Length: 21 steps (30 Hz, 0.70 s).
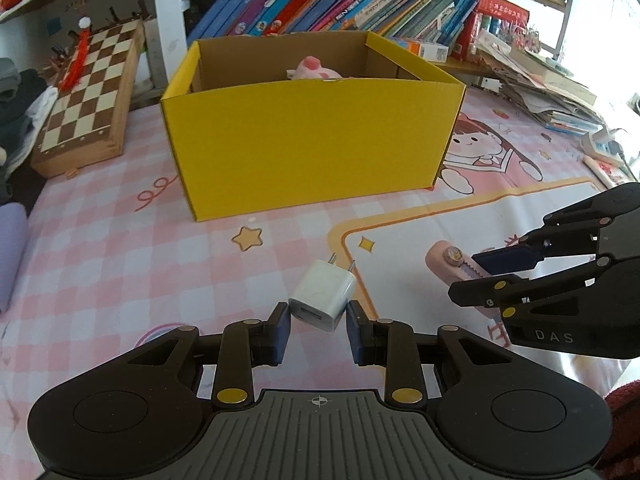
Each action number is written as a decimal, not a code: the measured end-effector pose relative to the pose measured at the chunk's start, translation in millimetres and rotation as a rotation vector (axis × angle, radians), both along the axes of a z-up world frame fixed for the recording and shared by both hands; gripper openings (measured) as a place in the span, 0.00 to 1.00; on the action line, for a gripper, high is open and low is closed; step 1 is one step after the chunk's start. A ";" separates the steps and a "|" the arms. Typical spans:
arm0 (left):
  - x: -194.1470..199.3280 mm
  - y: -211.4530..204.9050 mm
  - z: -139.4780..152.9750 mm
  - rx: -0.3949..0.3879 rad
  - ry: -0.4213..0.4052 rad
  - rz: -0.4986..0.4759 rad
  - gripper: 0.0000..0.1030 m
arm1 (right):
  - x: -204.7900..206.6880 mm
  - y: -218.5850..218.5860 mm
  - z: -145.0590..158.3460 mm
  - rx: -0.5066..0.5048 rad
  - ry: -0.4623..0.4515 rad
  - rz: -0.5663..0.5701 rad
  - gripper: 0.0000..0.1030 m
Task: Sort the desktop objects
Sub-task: 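Lift the white plug with the left gripper while the right gripper lifts the pink knife toward the box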
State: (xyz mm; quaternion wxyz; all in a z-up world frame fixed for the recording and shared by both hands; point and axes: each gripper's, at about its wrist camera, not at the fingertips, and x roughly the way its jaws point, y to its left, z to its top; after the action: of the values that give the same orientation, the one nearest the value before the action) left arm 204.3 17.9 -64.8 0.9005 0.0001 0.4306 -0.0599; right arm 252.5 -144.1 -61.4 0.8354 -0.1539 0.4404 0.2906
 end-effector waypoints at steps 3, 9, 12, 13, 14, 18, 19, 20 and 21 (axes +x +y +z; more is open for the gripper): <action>-8.5 2.7 2.0 -0.002 -0.006 -0.002 0.28 | -8.8 2.1 1.7 0.000 -0.005 -0.004 0.23; -25.1 6.1 5.9 -0.006 -0.019 -0.020 0.28 | -28.7 5.7 3.2 -0.003 -0.006 -0.017 0.23; -32.9 6.9 7.8 -0.002 -0.025 -0.033 0.28 | -38.6 6.5 4.8 -0.002 -0.011 -0.027 0.23; -35.4 7.0 8.9 -0.001 -0.028 -0.038 0.28 | -42.0 6.4 5.5 0.000 -0.012 -0.033 0.23; -37.5 7.2 10.1 -0.001 -0.031 -0.043 0.28 | -43.8 6.0 6.1 0.002 -0.013 -0.038 0.23; -44.0 7.4 19.2 0.002 -0.054 -0.075 0.28 | -50.5 3.2 12.2 0.012 -0.022 -0.068 0.23; -44.7 7.2 21.9 0.004 -0.060 -0.084 0.28 | -51.6 2.6 14.3 0.014 -0.025 -0.073 0.23; -45.1 6.9 25.2 0.006 -0.068 -0.094 0.28 | -52.1 2.3 16.5 0.016 -0.027 -0.076 0.23; -45.1 6.4 28.8 0.008 -0.077 -0.106 0.28 | -52.6 2.0 18.8 0.018 -0.029 -0.078 0.23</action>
State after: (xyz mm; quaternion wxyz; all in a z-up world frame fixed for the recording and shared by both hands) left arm 159.2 24.2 -36.0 0.9120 0.0288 0.3951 -0.1059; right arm 199.8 -142.1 -42.6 0.8538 -0.1333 0.4312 0.2594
